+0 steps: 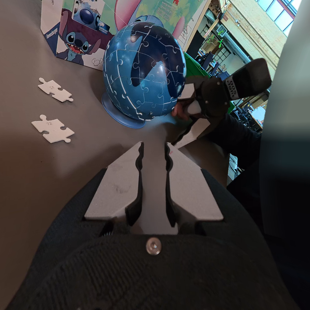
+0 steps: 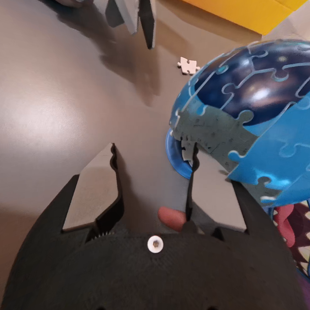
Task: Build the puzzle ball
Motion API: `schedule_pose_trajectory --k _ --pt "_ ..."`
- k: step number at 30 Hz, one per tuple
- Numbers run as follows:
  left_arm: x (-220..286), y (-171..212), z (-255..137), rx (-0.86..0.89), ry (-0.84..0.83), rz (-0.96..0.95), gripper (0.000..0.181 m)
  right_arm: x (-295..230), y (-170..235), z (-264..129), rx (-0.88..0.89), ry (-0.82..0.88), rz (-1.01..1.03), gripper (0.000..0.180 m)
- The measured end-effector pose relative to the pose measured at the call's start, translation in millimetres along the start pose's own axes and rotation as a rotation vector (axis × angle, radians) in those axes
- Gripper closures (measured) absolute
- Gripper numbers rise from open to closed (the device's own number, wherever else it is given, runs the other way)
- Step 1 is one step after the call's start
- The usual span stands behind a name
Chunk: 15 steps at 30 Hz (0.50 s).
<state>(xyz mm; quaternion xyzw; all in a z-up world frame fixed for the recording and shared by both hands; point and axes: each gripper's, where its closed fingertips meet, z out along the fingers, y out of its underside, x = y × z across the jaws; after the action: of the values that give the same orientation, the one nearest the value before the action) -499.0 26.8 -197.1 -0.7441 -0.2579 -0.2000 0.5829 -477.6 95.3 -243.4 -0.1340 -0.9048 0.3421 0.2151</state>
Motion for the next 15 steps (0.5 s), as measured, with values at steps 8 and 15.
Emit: schedule_pose_trajectory --k 8,15 --pt "0 -1 0 0.005 -0.001 -0.001 0.158 -7 -1 5 -0.028 -0.069 0.079 0.066" --pt "0 -1 -1 0.005 -0.001 0.0 0.158 -12 3 11 -0.052 -0.139 0.162 0.057"
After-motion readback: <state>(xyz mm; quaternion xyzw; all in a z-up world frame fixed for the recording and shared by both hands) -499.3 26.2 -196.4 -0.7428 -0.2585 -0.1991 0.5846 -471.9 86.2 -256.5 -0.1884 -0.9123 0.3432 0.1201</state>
